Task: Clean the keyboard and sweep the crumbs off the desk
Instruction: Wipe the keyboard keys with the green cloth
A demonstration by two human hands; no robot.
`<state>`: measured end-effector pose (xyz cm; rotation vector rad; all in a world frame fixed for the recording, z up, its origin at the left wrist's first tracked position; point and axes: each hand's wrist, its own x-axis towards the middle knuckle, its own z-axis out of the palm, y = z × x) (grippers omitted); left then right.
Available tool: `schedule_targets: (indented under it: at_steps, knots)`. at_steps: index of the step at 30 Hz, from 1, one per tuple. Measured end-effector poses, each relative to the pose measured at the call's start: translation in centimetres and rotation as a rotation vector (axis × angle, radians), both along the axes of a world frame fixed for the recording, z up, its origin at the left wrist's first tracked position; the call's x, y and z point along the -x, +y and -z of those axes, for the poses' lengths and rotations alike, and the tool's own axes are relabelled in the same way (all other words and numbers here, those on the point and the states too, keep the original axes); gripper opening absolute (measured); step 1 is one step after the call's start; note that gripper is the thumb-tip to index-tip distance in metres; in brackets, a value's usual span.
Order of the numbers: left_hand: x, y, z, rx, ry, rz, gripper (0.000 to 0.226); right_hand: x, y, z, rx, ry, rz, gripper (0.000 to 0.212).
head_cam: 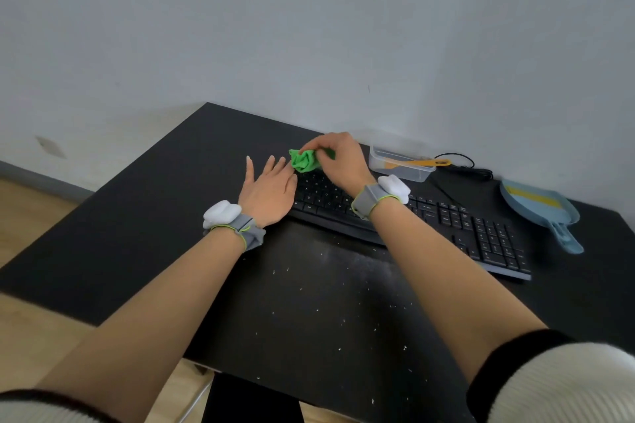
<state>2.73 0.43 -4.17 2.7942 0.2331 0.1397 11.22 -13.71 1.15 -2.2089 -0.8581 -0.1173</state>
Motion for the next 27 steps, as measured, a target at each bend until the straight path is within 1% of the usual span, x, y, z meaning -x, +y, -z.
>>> schedule_targets:
  at_steps: [2,4,7,10,14,17,18,19,21,23,25,27]
  knots:
    - [0.0,0.0,0.1,-0.049,0.002,0.001,0.051,0.1,0.3,0.7,0.054,0.049,-0.023,0.037]
    - [-0.1,0.0,0.0,-0.055,0.007,0.001,0.052,0.4,0.0,1.2,0.088,0.111,-0.048,0.033]
    - [-0.2,0.1,0.1,-0.061,0.023,-0.026,0.053,0.4,-1.1,1.5,0.137,0.137,-0.114,0.03]
    - [-0.1,-0.2,0.3,-0.092,0.021,-0.054,0.054,-0.2,-1.9,1.5,0.214,0.101,-0.15,0.027]
    - [0.0,-0.4,0.3,-0.107,-0.004,-0.079,0.053,0.1,-3.7,0.3,0.343,-0.004,-0.229,0.026]
    - [0.0,-0.4,0.5,-0.11,-0.011,-0.084,0.053,0.1,-5.3,-1.6,0.528,-0.004,-0.242,0.026]
    - [0.0,-0.4,0.5,-0.109,-0.012,-0.085,0.053,0.1,-5.5,-2.1,0.543,0.002,-0.227,0.025]
    - [0.0,-0.4,0.6,-0.106,-0.013,-0.086,0.053,0.1,-5.5,-2.4,0.504,0.014,-0.2,0.024]
    - [-0.1,-0.4,0.6,-0.102,-0.016,-0.084,0.053,0.3,-4.8,-2.4,0.307,0.028,-0.12,0.023]
    - [0.0,-0.4,0.7,-0.098,-0.021,-0.085,0.053,0.3,-3.4,-1.6,0.158,-0.022,-0.036,0.024]
    - [0.1,-0.4,0.6,-0.094,-0.025,-0.085,0.053,0.1,-1.8,-0.3,0.147,-0.064,0.006,0.025]
    - [0.2,-0.4,0.5,-0.099,-0.026,-0.082,0.052,0.1,-0.4,0.8,0.232,-0.062,0.011,0.026]
